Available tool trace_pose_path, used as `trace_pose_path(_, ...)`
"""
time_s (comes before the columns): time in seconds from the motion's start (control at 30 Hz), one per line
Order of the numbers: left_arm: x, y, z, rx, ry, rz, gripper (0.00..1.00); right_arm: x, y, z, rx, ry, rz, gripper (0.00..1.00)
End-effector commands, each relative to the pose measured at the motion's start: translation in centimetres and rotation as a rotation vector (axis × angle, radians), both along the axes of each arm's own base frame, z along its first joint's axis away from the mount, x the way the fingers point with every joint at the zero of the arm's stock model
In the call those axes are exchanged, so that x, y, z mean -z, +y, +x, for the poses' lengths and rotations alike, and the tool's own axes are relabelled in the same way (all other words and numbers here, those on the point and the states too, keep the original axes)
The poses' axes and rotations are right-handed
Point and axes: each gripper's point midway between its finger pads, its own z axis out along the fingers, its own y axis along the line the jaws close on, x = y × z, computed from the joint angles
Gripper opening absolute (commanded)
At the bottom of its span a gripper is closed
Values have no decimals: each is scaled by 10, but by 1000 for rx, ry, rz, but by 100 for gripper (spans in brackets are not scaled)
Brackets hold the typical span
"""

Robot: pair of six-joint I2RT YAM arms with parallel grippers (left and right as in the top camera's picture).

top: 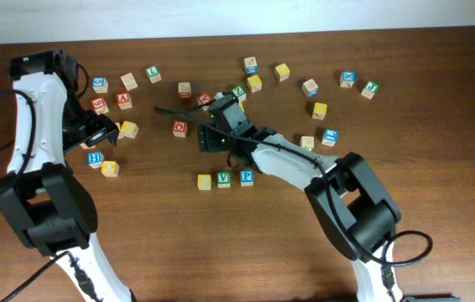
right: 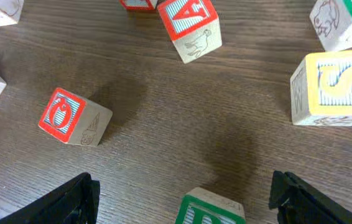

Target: Spell out CVPR

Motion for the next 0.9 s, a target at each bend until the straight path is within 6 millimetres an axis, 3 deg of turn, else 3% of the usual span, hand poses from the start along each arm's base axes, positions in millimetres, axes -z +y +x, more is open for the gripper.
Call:
trace_pose_path(0.0,-4,0,1,-8,-13,6,99,9,-10,2,53,5,-55,69)
trace_pose_path(0.1,-4,0,1,-8,-13,6,99,14,-19,1,95,21,-84,66)
trace_pose_path(0.17,-4,0,1,-8,-13,6,99,16,-20,-1,98,34,-89,58)
trace_pose_path(0.4,-4,0,1,-8,-13,6,99,20,-20,-7,86,62,-93,48)
trace_pose_path(0.53,-4,0,1,-8,-13,6,99,21,-21,-8,86,68,-98,27)
trace_pose_path(0.77,-4,0,1,-8,-13,6,99,18,-22,-8,85,67,-98,31)
trace_pose_path(0.83,-4,0,1,-8,-13,6,99,1,-22,-7,81,47,-89,32)
trace_pose_path(0.87,-4,0,1,-8,-13,6,99,-21,-22,-7,81,31,-83,32)
